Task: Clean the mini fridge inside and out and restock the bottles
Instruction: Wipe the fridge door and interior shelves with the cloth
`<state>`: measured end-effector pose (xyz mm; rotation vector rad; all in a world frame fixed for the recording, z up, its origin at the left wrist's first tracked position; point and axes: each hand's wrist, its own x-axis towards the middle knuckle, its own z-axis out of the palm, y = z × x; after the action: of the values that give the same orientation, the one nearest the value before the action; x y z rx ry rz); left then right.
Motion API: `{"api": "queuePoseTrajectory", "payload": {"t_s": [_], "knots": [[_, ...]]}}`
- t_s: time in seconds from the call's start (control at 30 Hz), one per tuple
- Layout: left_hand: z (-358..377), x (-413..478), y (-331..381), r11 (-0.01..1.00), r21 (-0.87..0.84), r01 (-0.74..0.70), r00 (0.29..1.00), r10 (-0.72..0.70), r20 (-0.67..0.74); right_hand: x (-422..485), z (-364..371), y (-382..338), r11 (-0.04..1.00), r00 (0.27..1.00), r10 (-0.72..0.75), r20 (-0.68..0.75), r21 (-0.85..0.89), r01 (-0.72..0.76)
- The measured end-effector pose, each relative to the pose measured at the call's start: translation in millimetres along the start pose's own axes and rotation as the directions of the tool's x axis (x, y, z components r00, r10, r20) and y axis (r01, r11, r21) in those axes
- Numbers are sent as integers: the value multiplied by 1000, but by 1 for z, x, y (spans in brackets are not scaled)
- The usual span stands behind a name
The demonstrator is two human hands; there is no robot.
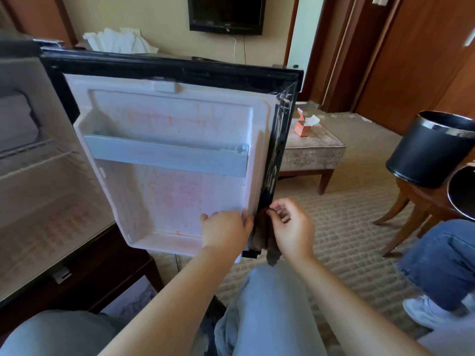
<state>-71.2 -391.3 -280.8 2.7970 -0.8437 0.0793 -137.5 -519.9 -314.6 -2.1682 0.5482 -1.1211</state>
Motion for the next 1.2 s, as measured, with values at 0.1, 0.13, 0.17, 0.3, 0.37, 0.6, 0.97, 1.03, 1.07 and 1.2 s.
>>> {"api": "queuePoseTrajectory", "payload": {"t_s": [0.1, 0.13, 0.17, 0.3, 0.37, 0.6, 0.97, 1.03, 1.07, 1.2], "knots": [[-15, -2, 0, 995, -90, 32, 997, -39, -72, -2, -4, -4, 1000, 1000, 11, 29, 22, -12], [-19, -1, -1, 993, -115, 36, 992, -49, -114, -3, -5, -6, 999, 999, -20, 34, 32, 19], [-22, 0, -1, 991, -127, 28, 987, -48, -152, -5, -6, -9, 997, 998, -62, 27, 45, 61], [-34, 2, 5, 998, -65, -27, 967, 9, -254, 6, -13, -30, 990, 985, -128, -118, 49, 135], [-41, 0, 5, 999, -38, -16, 977, 8, -211, 10, -15, -40, 984, 967, -172, -190, 20, 179], [-91, -12, -1, 983, -103, -153, 907, 98, -410, -5, 7, -23, 926, 938, -339, -69, -200, 320], [-103, 17, -9, 977, -129, -169, 898, 99, -428, 27, 16, -9, 930, 939, -337, -70, -179, 320], [-106, 20, -7, 971, -175, -165, 889, 69, -453, 43, 11, -18, 924, 926, -368, -88, -147, 353], [-106, 20, -8, 968, -183, -173, 881, 68, -469, 53, 8, -24, 920, 919, -383, -92, -131, 370], [-104, 20, -6, 963, -209, -172, 877, 53, -478, 86, -7, -51, 908, 875, -417, -244, -82, 410]]}}
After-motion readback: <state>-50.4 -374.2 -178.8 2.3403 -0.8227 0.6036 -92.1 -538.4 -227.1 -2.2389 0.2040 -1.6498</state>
